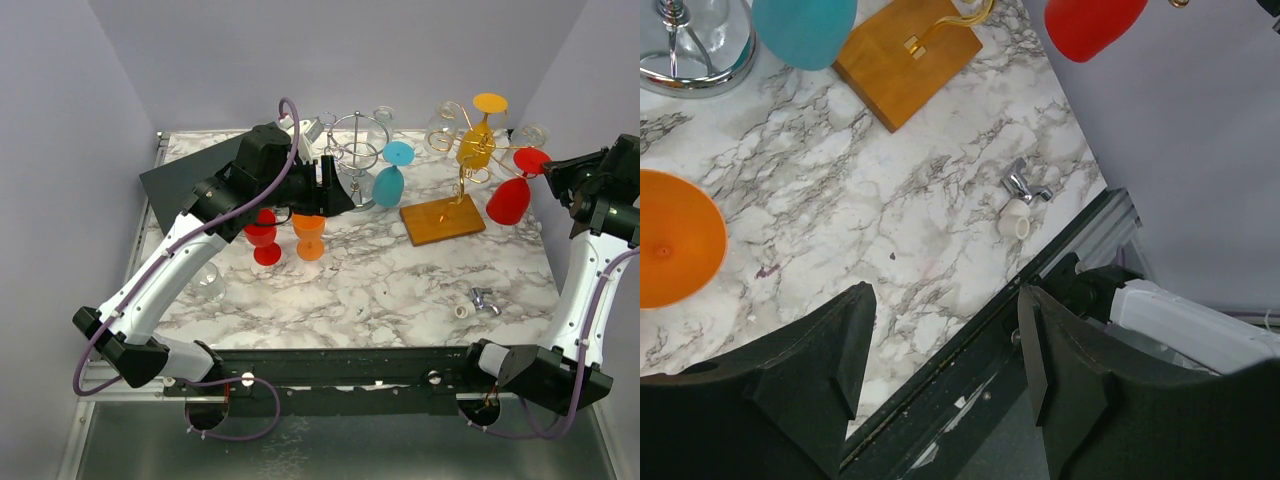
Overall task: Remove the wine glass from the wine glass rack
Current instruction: Pick up the wine glass from the wine rack.
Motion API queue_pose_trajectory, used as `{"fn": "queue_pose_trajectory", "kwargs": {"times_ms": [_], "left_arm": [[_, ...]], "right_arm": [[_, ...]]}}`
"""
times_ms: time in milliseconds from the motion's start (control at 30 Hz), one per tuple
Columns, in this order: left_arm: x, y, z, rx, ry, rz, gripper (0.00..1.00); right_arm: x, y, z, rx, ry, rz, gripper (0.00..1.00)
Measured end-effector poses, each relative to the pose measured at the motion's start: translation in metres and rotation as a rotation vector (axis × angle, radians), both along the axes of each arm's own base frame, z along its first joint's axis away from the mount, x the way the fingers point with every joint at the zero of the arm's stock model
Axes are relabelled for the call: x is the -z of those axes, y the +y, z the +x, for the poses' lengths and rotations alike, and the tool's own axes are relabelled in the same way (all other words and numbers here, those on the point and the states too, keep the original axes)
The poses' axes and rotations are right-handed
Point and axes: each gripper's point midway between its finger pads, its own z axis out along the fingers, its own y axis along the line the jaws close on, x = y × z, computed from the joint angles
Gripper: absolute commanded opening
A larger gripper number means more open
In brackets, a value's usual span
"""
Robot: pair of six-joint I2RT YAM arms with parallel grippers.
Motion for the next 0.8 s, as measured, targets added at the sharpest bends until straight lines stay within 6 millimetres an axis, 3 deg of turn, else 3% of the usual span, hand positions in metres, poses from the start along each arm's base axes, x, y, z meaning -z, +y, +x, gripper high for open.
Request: {"fn": "queue_pose_trajectory", "kwargs": {"times_ms": [300, 800], "left_arm": [[-0.004, -0.001, 0.001, 0.000, -0.007, -0.006, 0.65], [0.001, -0.003, 0.004, 0.001, 0.003, 0.002, 0.65]], "right_arm": [[-0.009, -0.001, 0.002, 0.008, -0.038, 0.001, 0.01], [-0.020, 0.008, -0.016, 0.014, -0.063, -0.011, 0.01]]}}
